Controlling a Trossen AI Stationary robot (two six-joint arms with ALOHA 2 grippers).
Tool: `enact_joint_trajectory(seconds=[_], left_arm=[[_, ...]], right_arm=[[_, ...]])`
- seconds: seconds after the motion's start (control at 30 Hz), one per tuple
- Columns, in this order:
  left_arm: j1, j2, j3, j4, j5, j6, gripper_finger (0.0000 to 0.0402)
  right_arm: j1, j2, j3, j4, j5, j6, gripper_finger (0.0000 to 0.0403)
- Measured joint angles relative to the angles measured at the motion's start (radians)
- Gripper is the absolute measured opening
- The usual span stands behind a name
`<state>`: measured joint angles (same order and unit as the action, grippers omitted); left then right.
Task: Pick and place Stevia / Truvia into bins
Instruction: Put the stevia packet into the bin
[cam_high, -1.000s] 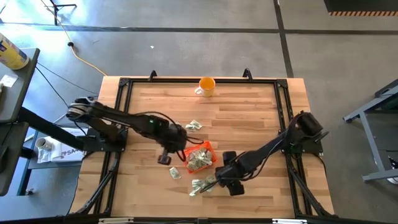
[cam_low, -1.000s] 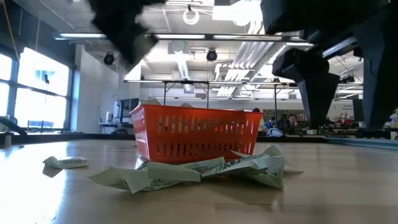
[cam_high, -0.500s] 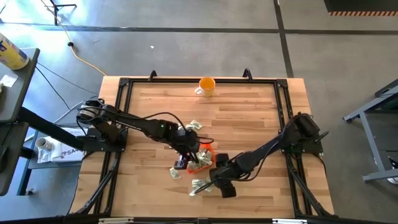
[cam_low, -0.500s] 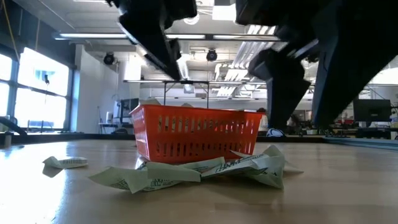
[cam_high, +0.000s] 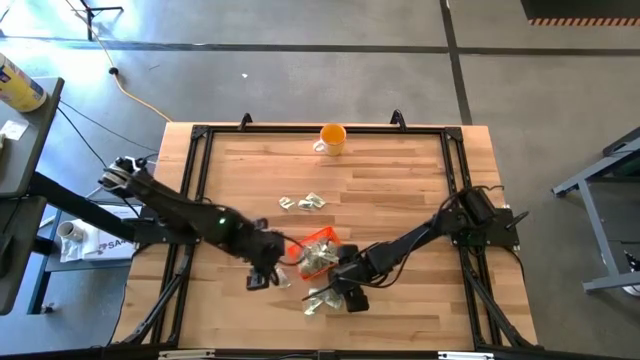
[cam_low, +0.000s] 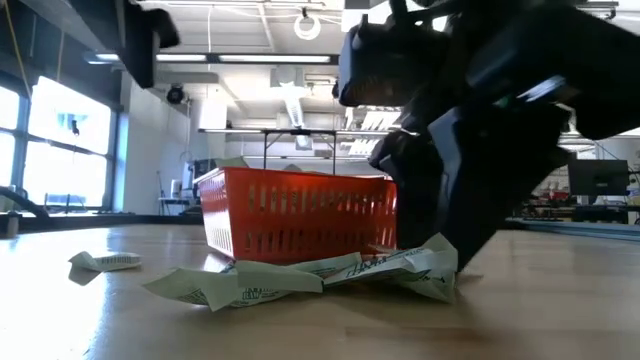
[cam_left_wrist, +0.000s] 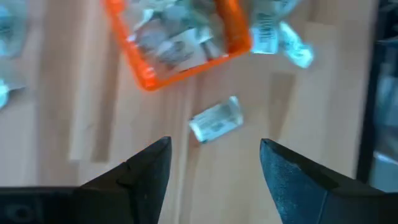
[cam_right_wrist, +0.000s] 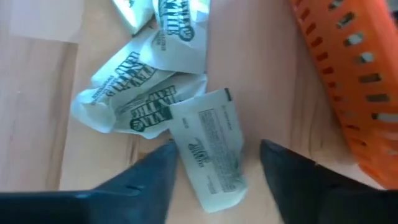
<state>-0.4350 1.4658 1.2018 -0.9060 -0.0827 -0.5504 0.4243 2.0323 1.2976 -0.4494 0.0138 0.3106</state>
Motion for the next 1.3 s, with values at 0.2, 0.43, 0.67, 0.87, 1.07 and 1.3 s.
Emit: enact_joint_trajectory(seconds=[0.2, 0.43, 0.67, 0.87, 1.07, 1.3], left_arm=[[-0.093, -0.024, -0.001, -0.134, -0.12, -0.135, 0.025], [-0.141, -0.027, -0.094, -0.099, -0.224, -0.217, 0.0223], [-0.133, -0.026, -0.293, 0.32, -0.084, -0.247, 0.0176], [-0.134, -0.026, -0.338, 0.382, -0.087, -0.27, 0.0155], [-0.134, -0.019, -0.346, 0.391, -0.087, -0.271, 0.0165], [-0.105, 0.063, -0.346, 0.476, -0.059, -0.215, 0.0179]], right_arm=[[0.014, -0.015, 0.0, -0.071, -0.051, 0.037, 0.0079], [0.07, -0.159, -0.004, -0.237, 0.026, 0.145, 0.0028], [-0.011, -0.295, -0.004, -0.243, 0.098, 0.135, 0.0008], [-0.139, -0.275, -0.004, -0.113, -0.028, 0.068, 0.0082], [-0.223, -0.283, -0.003, -0.06, -0.043, 0.054, 0.0196], [-0.271, -0.285, -0.002, -0.104, -0.12, 0.056, 0.0264]])
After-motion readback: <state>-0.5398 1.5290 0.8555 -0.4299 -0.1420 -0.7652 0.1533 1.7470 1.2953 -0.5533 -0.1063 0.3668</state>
